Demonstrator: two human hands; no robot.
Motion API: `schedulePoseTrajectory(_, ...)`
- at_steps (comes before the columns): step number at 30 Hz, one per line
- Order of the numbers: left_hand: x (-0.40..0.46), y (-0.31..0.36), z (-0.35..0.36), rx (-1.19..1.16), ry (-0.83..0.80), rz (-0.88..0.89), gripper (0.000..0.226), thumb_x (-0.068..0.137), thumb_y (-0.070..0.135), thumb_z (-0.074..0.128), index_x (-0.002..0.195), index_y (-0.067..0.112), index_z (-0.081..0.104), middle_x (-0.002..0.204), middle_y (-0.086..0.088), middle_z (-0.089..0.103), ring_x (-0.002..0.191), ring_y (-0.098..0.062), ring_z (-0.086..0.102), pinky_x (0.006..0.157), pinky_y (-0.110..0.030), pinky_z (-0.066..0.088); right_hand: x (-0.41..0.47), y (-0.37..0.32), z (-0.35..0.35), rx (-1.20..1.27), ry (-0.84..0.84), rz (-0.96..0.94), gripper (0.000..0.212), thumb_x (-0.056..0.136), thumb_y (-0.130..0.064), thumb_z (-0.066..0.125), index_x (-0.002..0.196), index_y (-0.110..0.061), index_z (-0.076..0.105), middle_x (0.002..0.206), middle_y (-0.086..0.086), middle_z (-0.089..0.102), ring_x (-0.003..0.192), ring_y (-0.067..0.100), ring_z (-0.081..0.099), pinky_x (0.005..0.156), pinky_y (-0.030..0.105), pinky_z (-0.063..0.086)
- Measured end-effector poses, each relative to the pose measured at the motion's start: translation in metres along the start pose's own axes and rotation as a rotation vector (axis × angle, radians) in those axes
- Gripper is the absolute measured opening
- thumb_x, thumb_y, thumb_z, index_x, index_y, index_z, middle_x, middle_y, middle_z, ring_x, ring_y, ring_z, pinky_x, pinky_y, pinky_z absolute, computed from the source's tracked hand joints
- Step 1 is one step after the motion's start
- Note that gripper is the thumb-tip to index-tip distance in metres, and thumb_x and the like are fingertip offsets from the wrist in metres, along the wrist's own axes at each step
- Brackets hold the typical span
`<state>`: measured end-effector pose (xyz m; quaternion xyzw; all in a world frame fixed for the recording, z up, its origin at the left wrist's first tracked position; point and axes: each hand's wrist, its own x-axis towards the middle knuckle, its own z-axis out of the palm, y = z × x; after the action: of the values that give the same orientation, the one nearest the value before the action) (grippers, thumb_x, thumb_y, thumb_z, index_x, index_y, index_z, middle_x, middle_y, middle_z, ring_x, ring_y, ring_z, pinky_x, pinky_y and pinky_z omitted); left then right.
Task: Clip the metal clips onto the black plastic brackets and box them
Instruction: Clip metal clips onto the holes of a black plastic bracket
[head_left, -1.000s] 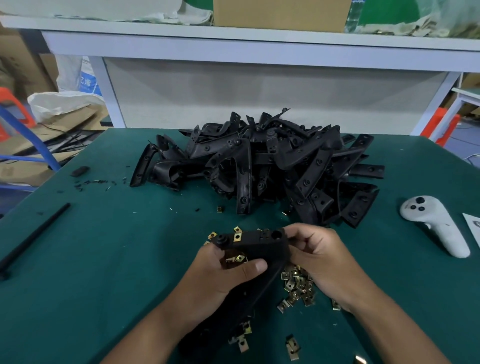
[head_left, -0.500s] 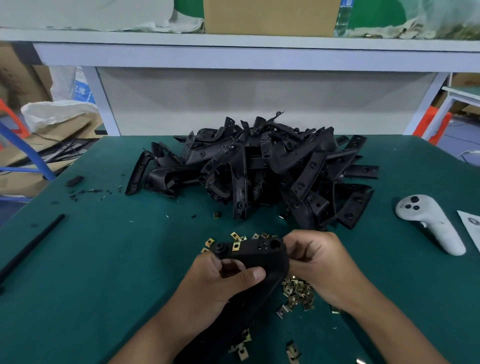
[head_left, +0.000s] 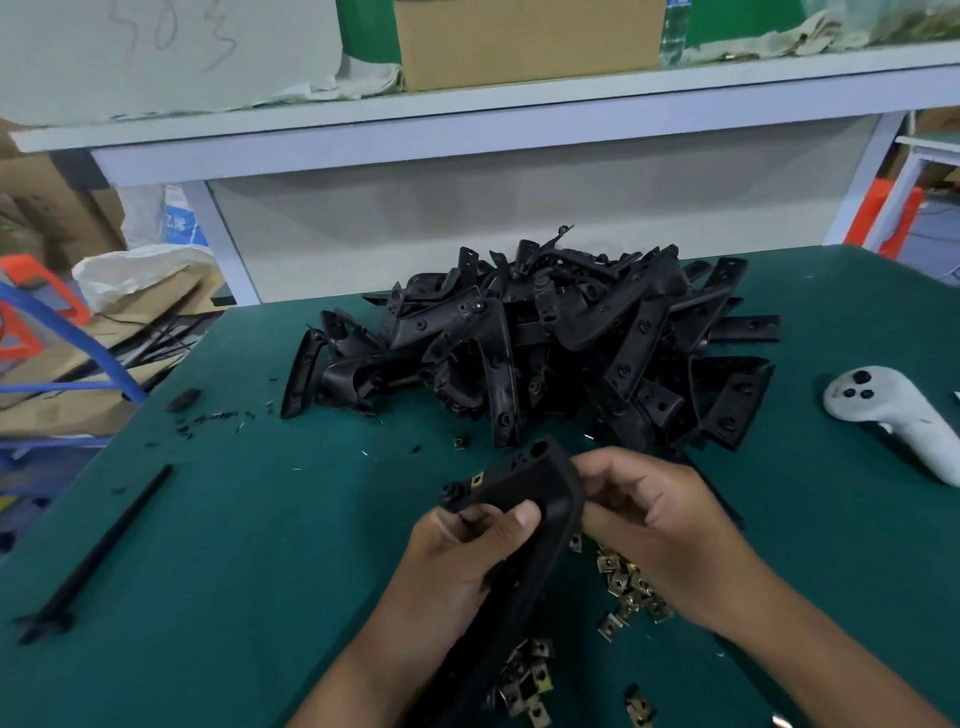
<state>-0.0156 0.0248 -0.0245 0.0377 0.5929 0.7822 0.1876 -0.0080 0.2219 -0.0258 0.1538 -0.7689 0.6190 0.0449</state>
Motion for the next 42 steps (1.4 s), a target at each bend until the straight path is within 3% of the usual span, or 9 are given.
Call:
schedulePoseTrajectory(3,-0.002,0.005,-0.01,-0.005,0.075,0.014,0.029,0.079,0.029,0.076,0.08,0.002,0.07,0.061,-0.01,0.061,0.045,-0.016,0.057,0.043,-0.022,0.046,0.005,-0.001,-0.009,0.451,0.158,0.26,0.023,0.082,-0.022,0.068,0.101,-0.023,0.081,0.088,0.002,0.071,0.081,0.012,0.07,0.074,0.023,0.058)
schedulePoseTrajectory(7,-0.002,0.005,-0.013,0.173,0.059,-0.021,0.042,0.075,0.041,0.082,0.082,0.001,0.071,0.064,-0.011,0.062,0.049,-0.017,0.059,0.046,-0.023,0.047,0.011,-0.005,-0.026,0.61,0.293,0.259,0.023,0.081,-0.016,0.068,0.1,-0.019,0.081,0.088,0.001,0.071,0.08,0.01,0.068,0.068,0.023,0.058)
schedulePoseTrajectory(11,-0.002,-0.002,-0.004,0.239,-0.029,-0.008,0.042,0.086,0.035,0.079,0.12,0.013,0.07,0.079,-0.002,0.073,0.07,-0.013,0.07,0.06,-0.018,0.052,0.01,-0.008,-0.016,0.578,0.262,0.244,0.018,0.078,-0.016,0.07,0.09,-0.022,0.081,0.086,0.0,0.072,0.082,0.009,0.069,0.067,0.022,0.056)
schedulePoseTrajectory(16,-0.003,-0.002,-0.003,0.27,-0.034,-0.019,0.016,0.084,0.033,0.07,0.082,0.023,0.082,0.068,-0.001,0.074,0.056,-0.008,0.068,0.049,-0.015,0.048,0.007,-0.009,-0.02,0.585,0.193,0.245,0.016,0.077,-0.015,0.071,0.089,-0.019,0.082,0.086,0.002,0.073,0.088,0.012,0.071,0.07,0.022,0.056)
schedulePoseTrajectory(26,-0.002,-0.01,-0.004,0.342,0.006,0.017,0.02,0.079,0.046,0.07,0.085,0.03,0.08,0.075,-0.003,0.077,0.062,-0.01,0.071,0.053,-0.016,0.05,0.009,-0.011,-0.017,0.562,0.168,0.212,0.023,0.07,-0.008,0.077,0.09,-0.021,0.08,0.098,0.002,0.076,0.089,0.012,0.071,0.072,0.021,0.056)
schedulePoseTrajectory(32,-0.004,-0.01,-0.002,0.328,-0.101,0.061,0.015,0.09,0.038,0.07,0.102,0.035,0.079,0.088,0.005,0.079,0.079,-0.009,0.075,0.064,-0.014,0.053,0.009,-0.011,-0.019,0.594,0.179,0.192,0.026,0.075,-0.009,0.073,0.09,-0.029,0.079,0.109,0.004,0.077,0.095,0.011,0.07,0.075,0.021,0.056)
schedulePoseTrajectory(36,-0.005,-0.012,0.0,0.319,-0.165,0.131,0.028,0.091,0.048,0.068,0.113,0.033,0.076,0.095,-0.006,0.078,0.087,-0.024,0.075,0.074,-0.023,0.056,0.007,-0.015,-0.017,0.531,0.122,0.184,0.022,0.076,-0.015,0.074,0.093,-0.028,0.079,0.11,0.006,0.077,0.095,0.011,0.071,0.074,0.019,0.055)
schedulePoseTrajectory(38,-0.005,-0.013,0.002,0.318,-0.19,0.204,0.028,0.093,0.043,0.066,0.117,0.034,0.075,0.107,0.0,0.078,0.101,-0.017,0.073,0.081,-0.02,0.055,0.005,-0.016,-0.015,0.515,0.098,0.198,0.02,0.074,-0.018,0.077,0.091,-0.027,0.078,0.105,0.005,0.077,0.091,0.01,0.071,0.072,0.019,0.055)
schedulePoseTrajectory(42,-0.005,-0.015,0.004,0.363,-0.2,0.27,0.023,0.093,0.041,0.067,0.114,0.035,0.076,0.109,0.01,0.077,0.103,-0.005,0.071,0.081,-0.012,0.052,0.003,-0.018,-0.015,0.54,0.046,0.21,0.015,0.074,-0.014,0.081,0.085,-0.023,0.078,0.097,0.005,0.076,0.088,0.012,0.073,0.076,0.02,0.056)
